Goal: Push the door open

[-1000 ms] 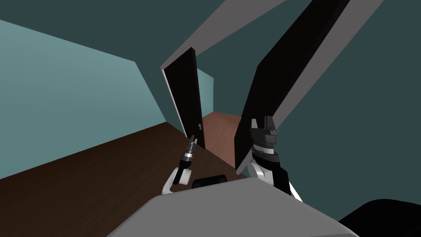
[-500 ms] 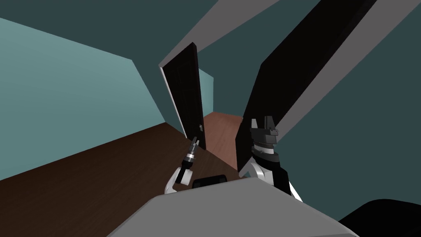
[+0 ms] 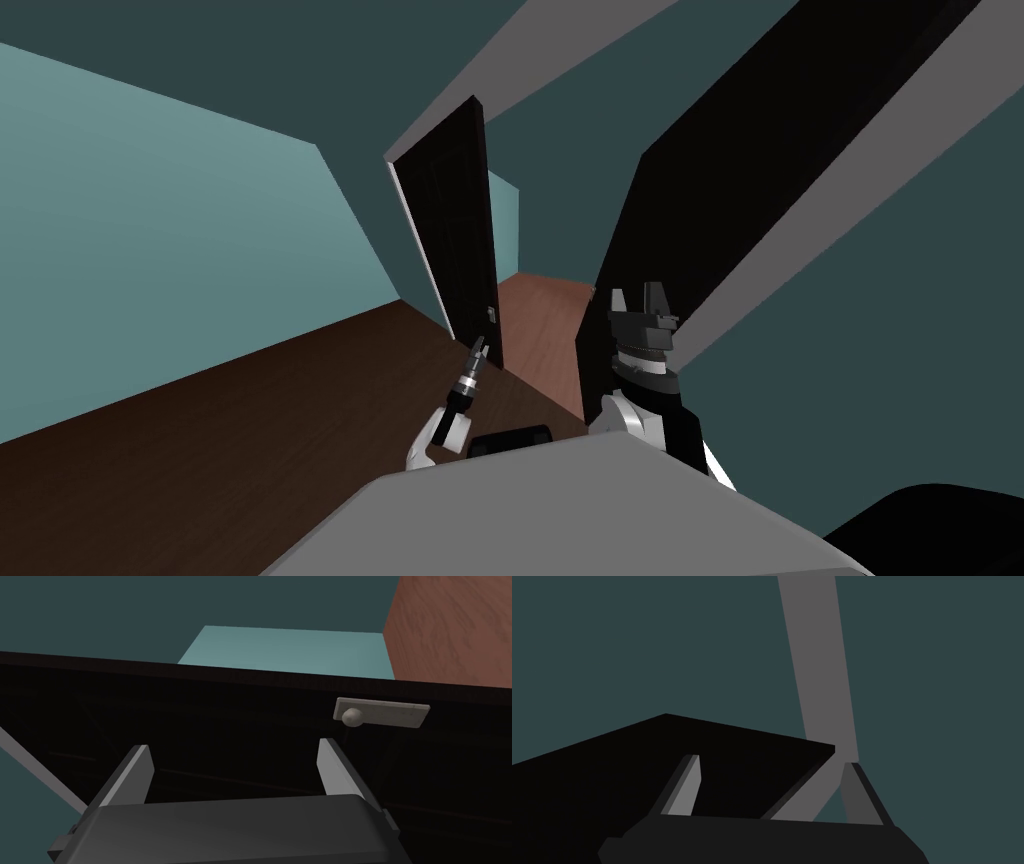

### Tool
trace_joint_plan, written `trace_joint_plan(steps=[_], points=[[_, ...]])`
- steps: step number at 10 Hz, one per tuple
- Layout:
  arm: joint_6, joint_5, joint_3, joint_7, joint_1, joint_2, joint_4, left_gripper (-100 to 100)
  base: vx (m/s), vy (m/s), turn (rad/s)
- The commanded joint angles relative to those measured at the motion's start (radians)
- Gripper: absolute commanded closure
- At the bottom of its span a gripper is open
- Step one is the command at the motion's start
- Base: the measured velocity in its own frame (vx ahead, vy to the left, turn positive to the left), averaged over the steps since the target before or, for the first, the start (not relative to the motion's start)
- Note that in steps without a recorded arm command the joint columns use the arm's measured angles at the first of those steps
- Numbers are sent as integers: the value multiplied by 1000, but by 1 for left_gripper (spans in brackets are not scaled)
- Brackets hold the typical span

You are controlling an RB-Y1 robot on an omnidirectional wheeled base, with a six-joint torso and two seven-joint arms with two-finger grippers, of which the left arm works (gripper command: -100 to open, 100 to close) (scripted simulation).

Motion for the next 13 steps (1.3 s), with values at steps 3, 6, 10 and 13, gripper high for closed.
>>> trace_joint_plan(steps=[3, 6, 10, 13], points=[[-18, -7, -28, 13, -47, 2, 105, -100, 123, 105, -26], [-31, -12, -45, 19, -72, 3, 166, -100, 112, 80, -22], [-49, -18, -70, 27, -109, 1, 259, -100, 115, 81, -23], [-59, -22, -84, 32, -130, 1, 309, -100, 84, 67, -16]])
